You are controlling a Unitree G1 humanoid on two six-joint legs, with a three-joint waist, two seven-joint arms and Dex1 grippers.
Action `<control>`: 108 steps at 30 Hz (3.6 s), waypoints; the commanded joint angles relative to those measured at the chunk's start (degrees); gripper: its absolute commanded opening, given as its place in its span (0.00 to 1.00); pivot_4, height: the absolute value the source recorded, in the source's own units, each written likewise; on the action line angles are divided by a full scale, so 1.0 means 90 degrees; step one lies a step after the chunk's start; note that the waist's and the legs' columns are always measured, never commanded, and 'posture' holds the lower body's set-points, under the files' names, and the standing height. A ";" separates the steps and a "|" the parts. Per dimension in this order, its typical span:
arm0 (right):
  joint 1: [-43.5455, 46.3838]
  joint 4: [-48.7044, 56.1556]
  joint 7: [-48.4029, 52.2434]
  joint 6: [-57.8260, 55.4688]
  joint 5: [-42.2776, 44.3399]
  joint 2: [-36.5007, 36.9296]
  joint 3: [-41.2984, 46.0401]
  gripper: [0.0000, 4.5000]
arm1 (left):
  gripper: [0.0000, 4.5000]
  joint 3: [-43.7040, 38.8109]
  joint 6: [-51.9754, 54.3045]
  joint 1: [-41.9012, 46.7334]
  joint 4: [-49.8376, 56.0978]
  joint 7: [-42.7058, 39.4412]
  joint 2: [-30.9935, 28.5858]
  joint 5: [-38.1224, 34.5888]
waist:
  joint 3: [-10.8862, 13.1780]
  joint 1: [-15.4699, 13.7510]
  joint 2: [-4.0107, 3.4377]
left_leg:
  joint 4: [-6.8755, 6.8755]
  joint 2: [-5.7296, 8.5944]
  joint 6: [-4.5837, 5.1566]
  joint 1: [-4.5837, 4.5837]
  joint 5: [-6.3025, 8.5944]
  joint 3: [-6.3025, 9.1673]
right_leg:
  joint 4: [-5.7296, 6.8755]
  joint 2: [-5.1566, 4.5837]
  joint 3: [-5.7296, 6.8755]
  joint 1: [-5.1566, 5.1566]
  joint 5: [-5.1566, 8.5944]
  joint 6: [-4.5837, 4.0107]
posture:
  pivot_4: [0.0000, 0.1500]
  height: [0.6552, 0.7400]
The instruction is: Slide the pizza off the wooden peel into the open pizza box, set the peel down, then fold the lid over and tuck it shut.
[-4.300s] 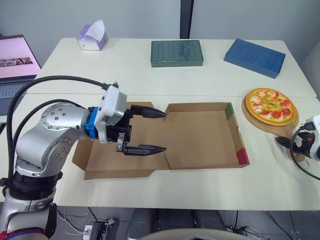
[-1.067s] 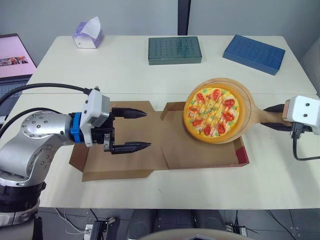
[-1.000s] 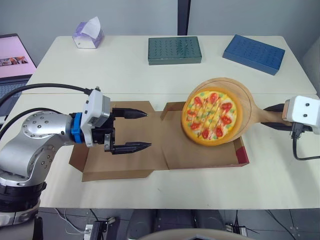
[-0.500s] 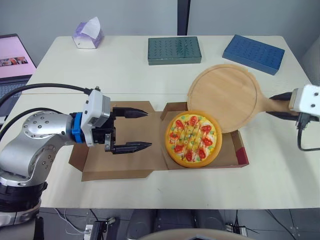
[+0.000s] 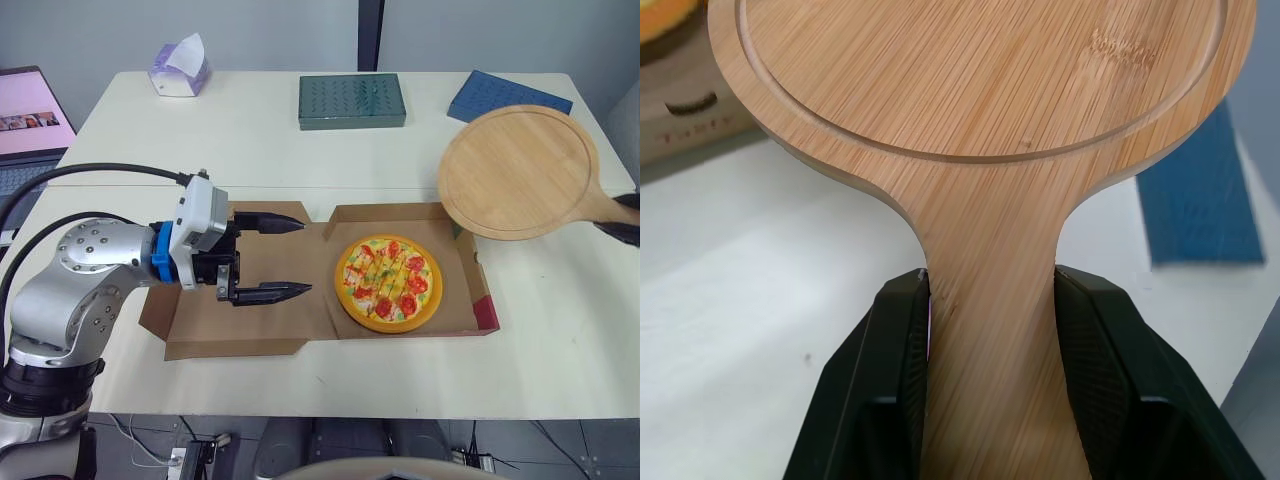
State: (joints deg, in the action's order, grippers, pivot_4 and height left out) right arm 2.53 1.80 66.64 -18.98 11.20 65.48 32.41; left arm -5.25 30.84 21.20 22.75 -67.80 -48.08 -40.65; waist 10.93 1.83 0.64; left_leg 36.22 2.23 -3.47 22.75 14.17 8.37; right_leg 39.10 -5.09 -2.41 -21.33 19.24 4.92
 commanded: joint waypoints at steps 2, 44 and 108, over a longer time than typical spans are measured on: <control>-0.0351 0.0398 -0.0425 -0.0673 0.0412 -0.0465 0.0772 0.35 | 1.00 -0.0054 0.0034 0.0179 0.0217 0.0074 0.0109 -0.0253 | -0.0001 0.0012 -0.0001 | 0.0002 0.0000 0.0000 -0.0001 0.0000 -0.0003 | 0.0001 0.0000 -0.0003 -0.0001 -0.0001 0.0001 | 1.00 1.00; -0.1015 0.0448 -0.2209 -0.3352 0.1467 -0.1220 0.0826 0.99 | 1.00 0.0231 0.0079 0.0623 0.0306 0.0222 0.0562 -0.0350 | -0.0011 -0.0004 -0.0012 | 0.0025 0.0003 0.0005 -0.0004 0.0002 -0.0003 | 0.0001 0.0001 -0.0006 0.0014 -0.0012 0.0011 | 1.00 1.00; 0.4399 0.0914 0.1432 -0.0958 0.1910 -0.1544 -0.4028 1.00 | 0.37 -0.1805 -0.0634 -0.7465 0.1605 0.7902 0.4331 -0.6889 | -0.0028 -0.0038 0.0028 | 0.0053 0.0000 0.0027 0.0005 0.0020 -0.0021 | -0.0020 -0.0006 -0.0016 0.0011 -0.0017 0.0005 | 1.00 1.00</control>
State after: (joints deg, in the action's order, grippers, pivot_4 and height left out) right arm 41.71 9.55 79.26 -27.85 28.23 51.20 -4.88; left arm -20.59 25.58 -45.24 35.69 4.25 -8.86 -102.50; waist 10.68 1.50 0.89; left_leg 36.70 2.23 -3.23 22.79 14.35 8.17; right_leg 38.92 -5.15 -2.55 -21.22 19.08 4.97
